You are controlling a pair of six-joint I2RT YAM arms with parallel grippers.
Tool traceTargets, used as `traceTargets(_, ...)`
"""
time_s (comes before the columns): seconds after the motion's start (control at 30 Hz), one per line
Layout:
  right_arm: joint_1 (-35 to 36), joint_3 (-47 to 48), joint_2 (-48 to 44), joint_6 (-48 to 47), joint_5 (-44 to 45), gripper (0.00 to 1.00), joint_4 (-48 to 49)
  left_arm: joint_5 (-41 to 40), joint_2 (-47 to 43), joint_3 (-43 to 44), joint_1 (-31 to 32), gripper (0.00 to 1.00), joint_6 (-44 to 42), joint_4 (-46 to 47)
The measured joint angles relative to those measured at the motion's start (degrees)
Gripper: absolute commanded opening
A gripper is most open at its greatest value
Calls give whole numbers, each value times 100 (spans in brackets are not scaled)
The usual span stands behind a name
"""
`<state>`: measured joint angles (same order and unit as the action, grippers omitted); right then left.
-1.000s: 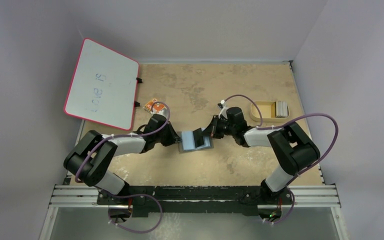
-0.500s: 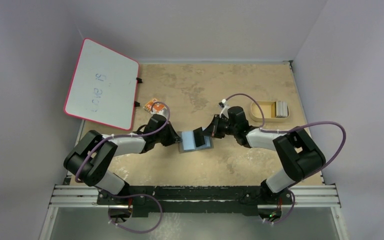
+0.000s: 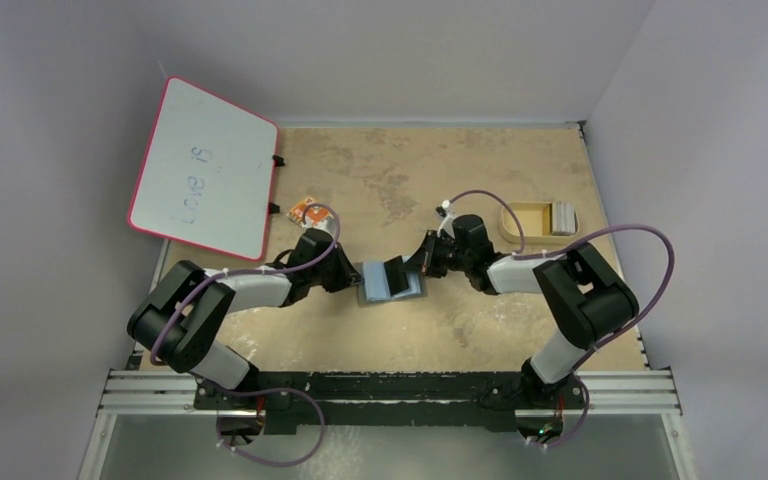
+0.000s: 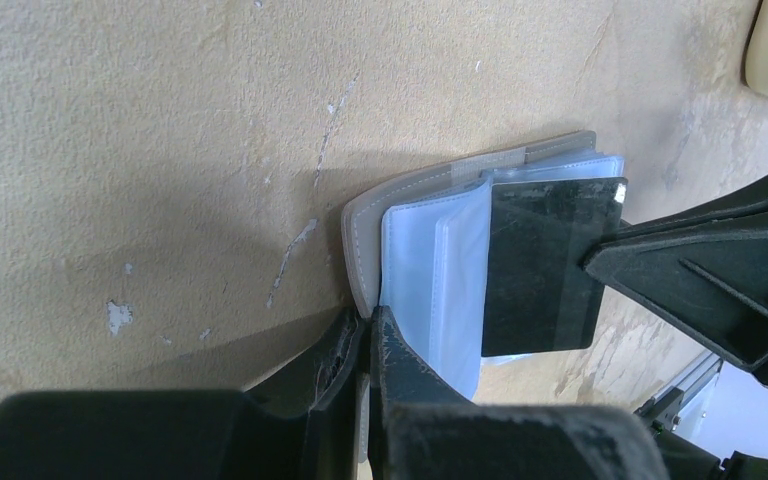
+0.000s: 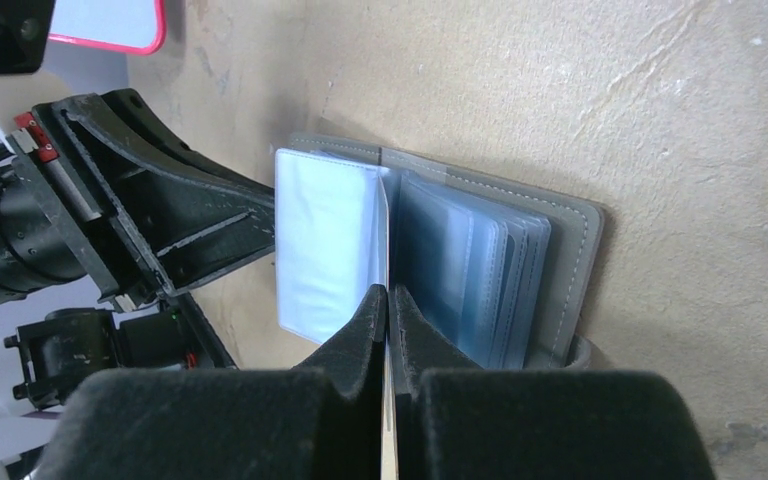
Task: Put the credit cards into the card holder
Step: Insert the credit card into the card holder.
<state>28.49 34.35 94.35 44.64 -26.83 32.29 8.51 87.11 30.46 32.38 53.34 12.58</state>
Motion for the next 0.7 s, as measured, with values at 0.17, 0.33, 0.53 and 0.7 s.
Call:
traceTargets(0.17, 0, -55, 44, 107, -61, 0, 197, 0, 0, -2, 0, 0, 0, 2)
traceTargets(0.33, 0, -129, 219, 304, -129, 0, 319, 0, 0, -4, 0, 0, 0, 7)
traceTargets(0.53, 0, -192, 267, 444, -138, 0, 407, 0, -2, -7, 0, 0, 0, 7)
traceTargets(0.7, 0, -192, 256, 442, -127, 0, 396, 0, -2, -7, 0, 0, 0, 7)
